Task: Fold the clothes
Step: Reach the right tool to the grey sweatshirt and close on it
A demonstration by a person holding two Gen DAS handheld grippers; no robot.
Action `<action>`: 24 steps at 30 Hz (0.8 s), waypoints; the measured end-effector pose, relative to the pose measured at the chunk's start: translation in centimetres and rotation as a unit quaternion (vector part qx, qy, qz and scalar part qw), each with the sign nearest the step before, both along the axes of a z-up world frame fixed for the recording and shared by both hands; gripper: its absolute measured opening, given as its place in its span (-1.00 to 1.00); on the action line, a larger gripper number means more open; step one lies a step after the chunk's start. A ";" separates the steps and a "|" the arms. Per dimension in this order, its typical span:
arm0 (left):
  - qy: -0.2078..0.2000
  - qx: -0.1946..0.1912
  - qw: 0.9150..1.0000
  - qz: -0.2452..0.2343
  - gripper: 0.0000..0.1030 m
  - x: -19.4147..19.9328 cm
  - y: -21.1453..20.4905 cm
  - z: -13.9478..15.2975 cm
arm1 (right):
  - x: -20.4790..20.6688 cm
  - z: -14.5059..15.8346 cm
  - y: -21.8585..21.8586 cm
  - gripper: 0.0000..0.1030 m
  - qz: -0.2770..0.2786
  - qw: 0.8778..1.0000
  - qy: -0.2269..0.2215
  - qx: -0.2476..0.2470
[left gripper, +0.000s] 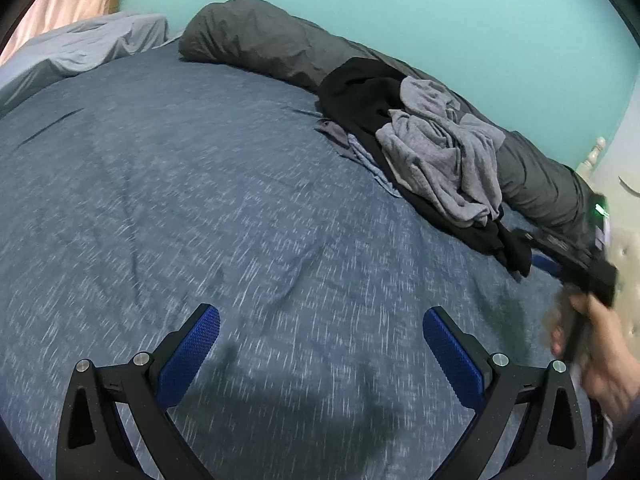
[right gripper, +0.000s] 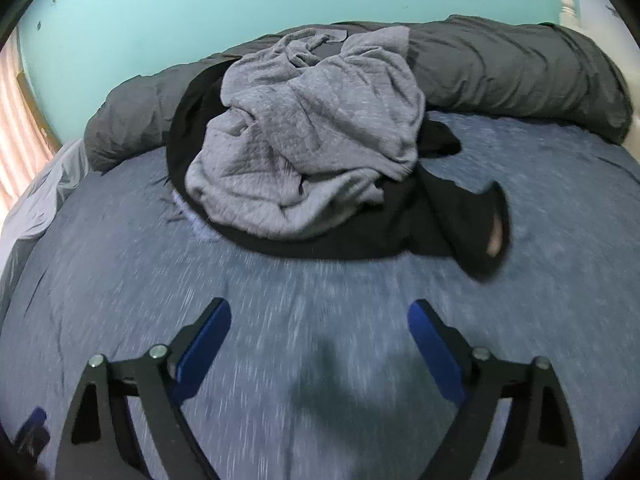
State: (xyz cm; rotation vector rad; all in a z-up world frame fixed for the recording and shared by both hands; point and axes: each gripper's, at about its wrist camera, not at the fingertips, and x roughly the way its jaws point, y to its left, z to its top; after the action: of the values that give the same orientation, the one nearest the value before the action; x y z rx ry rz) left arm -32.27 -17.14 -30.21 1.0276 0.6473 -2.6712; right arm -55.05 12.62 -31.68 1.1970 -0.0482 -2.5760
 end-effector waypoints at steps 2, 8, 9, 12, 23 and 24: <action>0.002 -0.004 1.000 -0.006 1.00 -0.6 -0.2 -0.4 | -2.0 -0.7 -0.9 0.69 -0.003 1.000 0.008 0.007; 0.005 0.008 1.000 -0.011 1.00 -1.8 -0.8 -2.0 | -6.2 -1.4 -3.1 0.55 0.003 0.999 0.043 -0.008; 0.005 0.013 1.000 -0.013 1.00 -2.0 -0.8 -2.1 | -6.9 -1.9 -3.6 0.52 0.003 0.999 0.036 -0.002; 0.010 0.021 0.999 -0.022 1.00 -2.3 -0.6 -2.3 | -8.8 -3.3 -4.7 0.52 -0.007 1.000 0.016 0.010; 0.015 0.017 0.999 -0.031 1.00 -1.0 -0.1 -2.1 | -8.8 -4.2 -5.4 -0.92 0.000 0.999 0.041 0.011; 0.014 0.019 0.999 -0.027 1.00 -0.6 -0.2 -1.9 | -8.0 -3.6 -5.0 -0.93 0.002 0.999 0.049 0.006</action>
State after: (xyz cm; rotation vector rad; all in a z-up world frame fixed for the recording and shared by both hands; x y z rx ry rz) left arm -32.91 -17.30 -32.15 1.0342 0.6865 -2.7340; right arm -63.09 7.64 -35.26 1.0711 -0.0074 -2.6309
